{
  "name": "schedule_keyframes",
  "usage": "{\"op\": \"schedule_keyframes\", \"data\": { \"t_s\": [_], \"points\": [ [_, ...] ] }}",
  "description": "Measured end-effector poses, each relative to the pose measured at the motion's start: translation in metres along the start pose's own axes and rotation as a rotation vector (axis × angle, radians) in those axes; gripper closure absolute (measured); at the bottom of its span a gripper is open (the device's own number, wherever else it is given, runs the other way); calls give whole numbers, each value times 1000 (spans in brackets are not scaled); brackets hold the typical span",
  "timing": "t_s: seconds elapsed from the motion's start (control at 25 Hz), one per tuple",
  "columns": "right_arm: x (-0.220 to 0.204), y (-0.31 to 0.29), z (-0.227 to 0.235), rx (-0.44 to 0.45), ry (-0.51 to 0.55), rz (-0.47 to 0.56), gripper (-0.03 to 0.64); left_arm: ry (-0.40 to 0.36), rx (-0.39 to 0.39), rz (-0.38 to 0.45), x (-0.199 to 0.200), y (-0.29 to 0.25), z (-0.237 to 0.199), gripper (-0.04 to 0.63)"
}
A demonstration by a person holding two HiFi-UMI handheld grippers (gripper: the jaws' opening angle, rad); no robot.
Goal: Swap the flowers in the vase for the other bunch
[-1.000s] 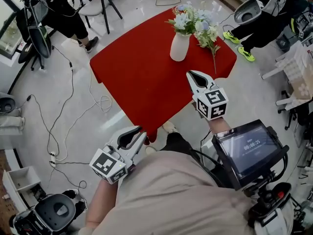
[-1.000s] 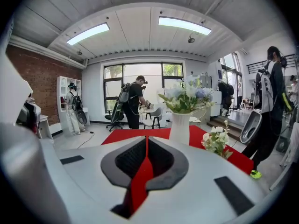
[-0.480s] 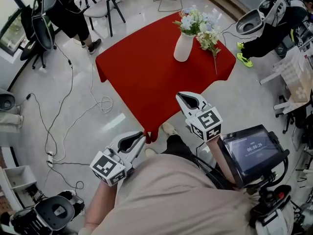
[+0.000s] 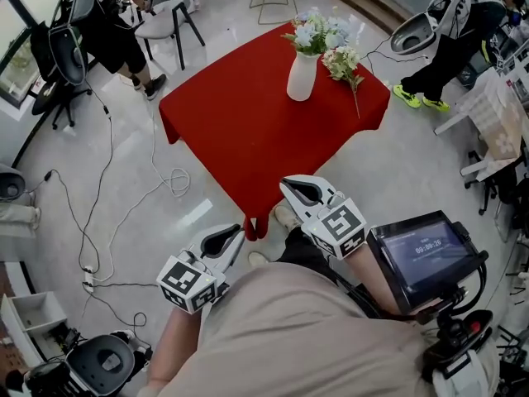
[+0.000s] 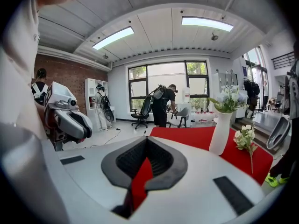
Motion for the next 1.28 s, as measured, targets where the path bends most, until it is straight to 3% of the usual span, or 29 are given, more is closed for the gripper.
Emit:
{"op": "schedule_keyframes", "data": {
  "t_s": [0.36, 1.28],
  "points": [
    [-12, 12, -27, -3, 9, -6, 604, -24, -38, 25, -5, 4, 15, 552],
    [-14, 13, -47, 56, 49, -14, 604, 11, -18, 50, -16, 7, 23, 552]
  ]
}}
Point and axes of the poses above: the fingertips, and each gripper's own axes: y backward along the fingers, z to its right, x out of its top, the point moved 2 cm from there along y, backward along the fingers, and after that the axes turned 14 degrees about -z, right-handed, at the moved point
